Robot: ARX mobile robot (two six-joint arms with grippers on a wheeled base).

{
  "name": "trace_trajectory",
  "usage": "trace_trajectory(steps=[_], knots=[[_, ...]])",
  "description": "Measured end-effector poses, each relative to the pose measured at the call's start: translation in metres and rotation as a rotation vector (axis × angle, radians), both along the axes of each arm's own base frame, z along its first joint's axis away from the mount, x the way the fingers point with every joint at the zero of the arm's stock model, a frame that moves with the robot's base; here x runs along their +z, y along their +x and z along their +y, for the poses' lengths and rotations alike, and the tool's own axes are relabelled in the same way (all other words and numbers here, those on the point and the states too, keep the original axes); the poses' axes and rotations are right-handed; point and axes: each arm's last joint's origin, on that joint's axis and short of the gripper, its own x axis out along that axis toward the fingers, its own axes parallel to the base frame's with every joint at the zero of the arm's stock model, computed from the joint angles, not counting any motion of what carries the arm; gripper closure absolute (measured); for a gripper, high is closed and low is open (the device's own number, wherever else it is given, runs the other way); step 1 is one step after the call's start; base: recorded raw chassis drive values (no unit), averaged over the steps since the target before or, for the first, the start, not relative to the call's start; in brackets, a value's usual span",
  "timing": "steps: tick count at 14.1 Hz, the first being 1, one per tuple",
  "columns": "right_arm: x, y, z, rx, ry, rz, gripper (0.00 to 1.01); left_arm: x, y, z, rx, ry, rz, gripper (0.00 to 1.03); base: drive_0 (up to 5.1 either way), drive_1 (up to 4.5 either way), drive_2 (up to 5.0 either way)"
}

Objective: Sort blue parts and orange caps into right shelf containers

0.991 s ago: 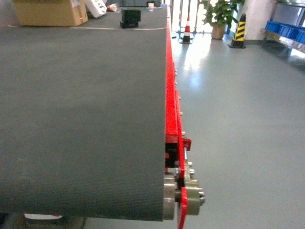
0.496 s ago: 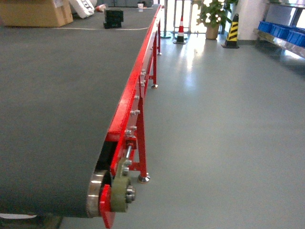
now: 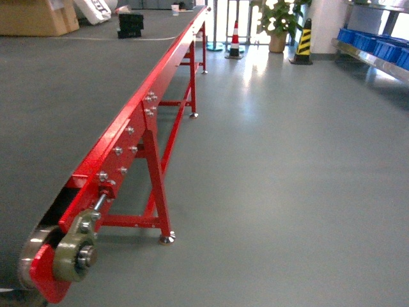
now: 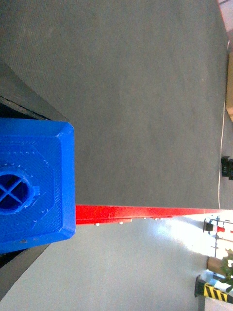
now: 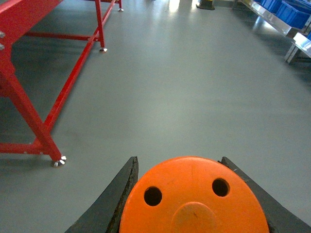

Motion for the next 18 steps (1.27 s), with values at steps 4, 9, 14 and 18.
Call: trace_trajectory(steps=[4,9,14,18], knots=[[-0.0004,-0.0001,0.0,0.0,0.0,0.003,0.58,-0.0001,0.0,-0.0001,-0.002,-0.001,0.001,0.58,5.1,-2.37,-2.4],[-0.0001,0.0,0.0,0.0,0.0,0.001,0.58,0.0,0.0002,-0.0004,-0.004,0.0,-0.001,0.58,5.1,-2.31,-2.3],[0.0008,0.0,0.0001,0.001,0.0,-0.006,0.58,0.0004,0.0001,-0.0004,-0.004,0.0,-0.004,0.58,5.1,-2.36,-2.4],[0.0007,-0.0001,-0.0029,-0.012,-0.001,-0.002,0.58,-0.0012,-0.0001,-0.001,-0.007,-0.002,0.007,0.58,0.1,2.26,-2.1]])
